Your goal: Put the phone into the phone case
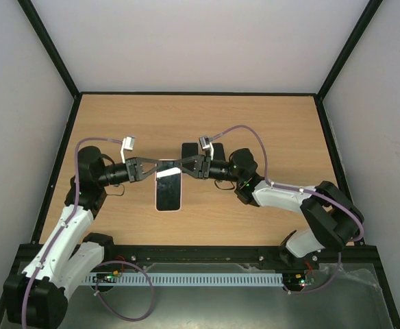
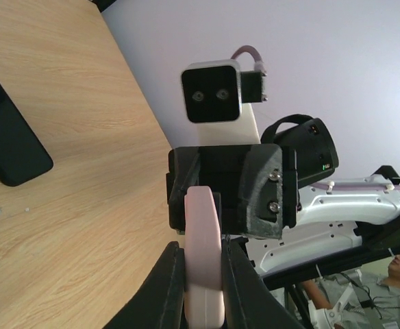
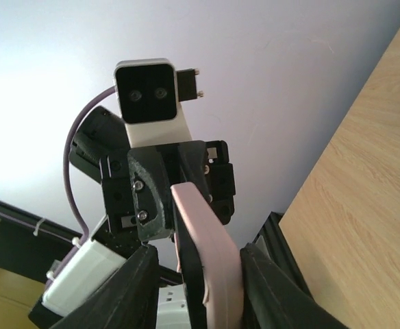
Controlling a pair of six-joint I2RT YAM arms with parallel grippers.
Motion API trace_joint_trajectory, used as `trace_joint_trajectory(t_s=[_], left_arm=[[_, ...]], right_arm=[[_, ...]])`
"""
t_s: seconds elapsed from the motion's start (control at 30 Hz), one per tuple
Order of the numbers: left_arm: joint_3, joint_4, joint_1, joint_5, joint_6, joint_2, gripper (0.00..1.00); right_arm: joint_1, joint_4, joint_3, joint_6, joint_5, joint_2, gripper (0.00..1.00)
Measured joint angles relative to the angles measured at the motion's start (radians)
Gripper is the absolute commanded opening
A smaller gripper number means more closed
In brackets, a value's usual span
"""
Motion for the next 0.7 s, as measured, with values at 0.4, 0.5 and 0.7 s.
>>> trace_joint_trajectory(t_s=[0.4,0.5,0.7], left_arm=[[0.111,-0.226,-0.010,-0.027,0.208,0.059,0.03],[0.118,-0.256,-0.010,-0.035,0.238,0.070,0.03],[0.102,-0.237,-0.011,-0.038,0.216,0.071,0.03]], right_arm=[[-0.002,-0.208,0.023,-0.124,0.027,-0.072,0.03],[-0.002,-0.319,0.050,-0.191,0.042,-0.092,0.16],[-0.002,-0.393,0.056,-0.224,0.060,-0.116,0.41]])
